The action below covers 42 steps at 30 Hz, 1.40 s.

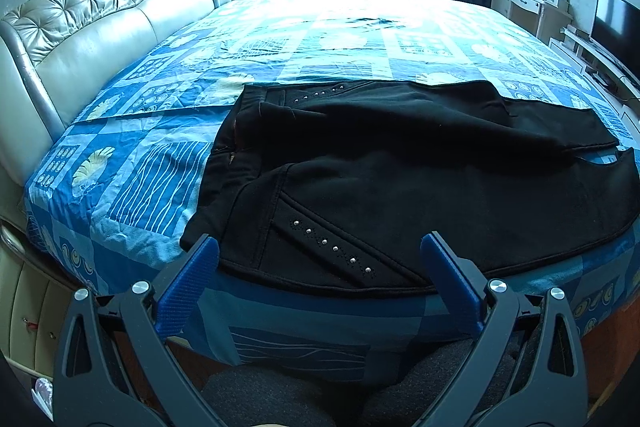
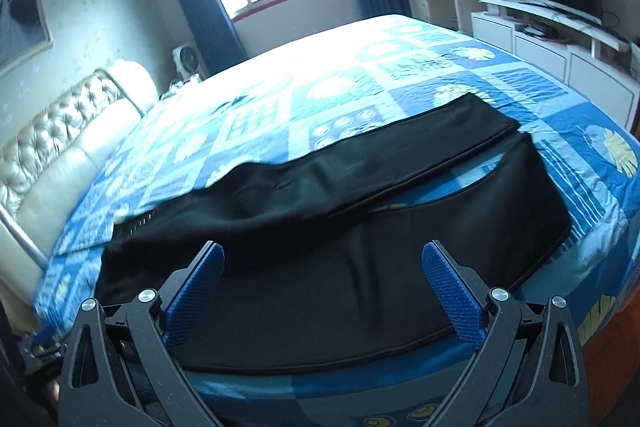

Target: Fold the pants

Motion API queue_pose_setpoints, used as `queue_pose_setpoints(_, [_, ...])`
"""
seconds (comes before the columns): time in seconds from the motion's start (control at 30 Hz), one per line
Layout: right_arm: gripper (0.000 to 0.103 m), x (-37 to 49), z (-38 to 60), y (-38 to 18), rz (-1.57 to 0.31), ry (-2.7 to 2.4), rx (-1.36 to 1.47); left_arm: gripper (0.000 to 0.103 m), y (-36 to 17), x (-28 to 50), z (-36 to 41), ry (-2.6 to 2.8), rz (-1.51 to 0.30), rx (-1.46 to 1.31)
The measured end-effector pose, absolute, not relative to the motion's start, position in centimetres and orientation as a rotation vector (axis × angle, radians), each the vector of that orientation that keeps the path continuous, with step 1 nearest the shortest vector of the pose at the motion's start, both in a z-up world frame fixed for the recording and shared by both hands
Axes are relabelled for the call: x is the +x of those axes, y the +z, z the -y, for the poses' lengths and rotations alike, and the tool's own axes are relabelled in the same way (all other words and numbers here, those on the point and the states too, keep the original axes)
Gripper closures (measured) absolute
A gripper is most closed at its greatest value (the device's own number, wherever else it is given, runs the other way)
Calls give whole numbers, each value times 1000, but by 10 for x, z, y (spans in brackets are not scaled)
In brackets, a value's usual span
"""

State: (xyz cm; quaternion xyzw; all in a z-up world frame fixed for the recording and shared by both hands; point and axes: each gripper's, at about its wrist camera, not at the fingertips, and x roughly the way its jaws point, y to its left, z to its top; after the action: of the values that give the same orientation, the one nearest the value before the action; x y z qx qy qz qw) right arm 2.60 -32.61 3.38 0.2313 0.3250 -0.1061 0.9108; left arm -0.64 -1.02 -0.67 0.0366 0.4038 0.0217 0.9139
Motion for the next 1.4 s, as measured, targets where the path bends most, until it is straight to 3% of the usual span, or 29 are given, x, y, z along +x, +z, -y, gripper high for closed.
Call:
queue_pose_setpoints(0.13, [4,-19,421,19,-605,-334,802,2,-13,-3,7,52,-856,65])
queue_pose_setpoints(0.33, [4,-48,496,-60,-571,-300,1304,2,-23,0,5,75,-883,61])
queue_pose_setpoints(0.6, [4,-3,513,-106,-558,-207,1460,2,-38,-1,0,122,-938,37])
queue_pose_setpoints(0.93, [4,-6,556,-124,-128,-120,1667,2,-43,5,-1,140,-967,16])
queue_pose_setpoints(1.03, [5,-4,565,-126,-92,-107,1680,2,-45,10,3,136,-978,8])
queue_pose_setpoints(1.07, [10,0,566,-125,-128,-121,1665,2,-46,11,5,133,-981,8])
queue_pose_setpoints(1.13, [53,4,567,-123,-221,-166,1613,2,-48,13,10,125,-988,15])
queue_pose_setpoints(1.17, [84,10,568,-123,-262,-169,1595,2,-49,14,13,120,-991,17])
queue_pose_setpoints(1.2, [92,12,567,-122,-301,-189,1573,2,-49,14,16,116,-993,19])
queue_pose_setpoints(1.3, [94,12,567,-95,-327,-248,1418,2,-50,14,22,111,-996,31])
queue_pose_setpoints(1.4, [96,5,555,-39,-369,-375,1030,2,-50,14,24,111,-995,42])
